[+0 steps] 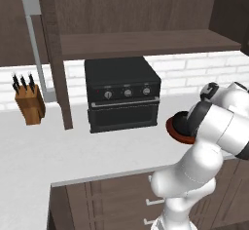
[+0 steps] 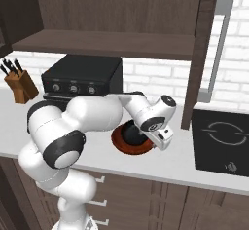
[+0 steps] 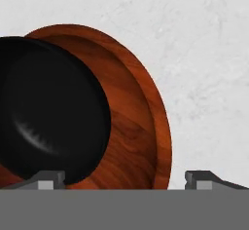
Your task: Pick up the bowls on the counter and stack them on top of one another in the open cabinet. Place the smaller bowl on top of the larger bowl.
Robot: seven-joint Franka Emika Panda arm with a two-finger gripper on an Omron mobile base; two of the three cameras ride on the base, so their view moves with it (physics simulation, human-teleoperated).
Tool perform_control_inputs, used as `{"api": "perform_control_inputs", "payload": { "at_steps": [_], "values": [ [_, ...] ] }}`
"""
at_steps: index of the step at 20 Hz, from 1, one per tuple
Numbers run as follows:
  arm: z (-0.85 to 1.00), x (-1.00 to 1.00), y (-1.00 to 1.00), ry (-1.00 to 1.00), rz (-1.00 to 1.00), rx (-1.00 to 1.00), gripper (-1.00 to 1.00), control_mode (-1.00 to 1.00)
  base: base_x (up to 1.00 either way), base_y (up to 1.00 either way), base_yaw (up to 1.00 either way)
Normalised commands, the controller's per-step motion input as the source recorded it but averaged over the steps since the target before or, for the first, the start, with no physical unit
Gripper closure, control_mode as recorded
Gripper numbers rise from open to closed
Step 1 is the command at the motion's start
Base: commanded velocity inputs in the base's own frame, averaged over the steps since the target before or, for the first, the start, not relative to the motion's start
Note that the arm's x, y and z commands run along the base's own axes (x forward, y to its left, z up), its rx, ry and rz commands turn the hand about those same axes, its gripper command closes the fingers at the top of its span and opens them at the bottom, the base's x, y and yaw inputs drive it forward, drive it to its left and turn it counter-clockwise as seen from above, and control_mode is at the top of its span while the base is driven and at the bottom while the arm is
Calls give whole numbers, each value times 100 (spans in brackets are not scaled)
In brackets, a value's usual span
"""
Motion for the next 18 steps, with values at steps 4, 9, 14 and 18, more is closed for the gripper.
{"api": "perform_control_inputs", "payload": {
  "at_steps": [4,9,14,18],
  "values": [
    [0,-18,-9,0,0,0,-100,-100,0,0,0],
    [-17,0,0,0,0,0,-100,-100,0,0,0],
    [-23,0,0,0,0,0,-100,-100,0,0,0],
    [-21,0,0,0,0,0,-100,-100,0,0,0]
  ]
}}
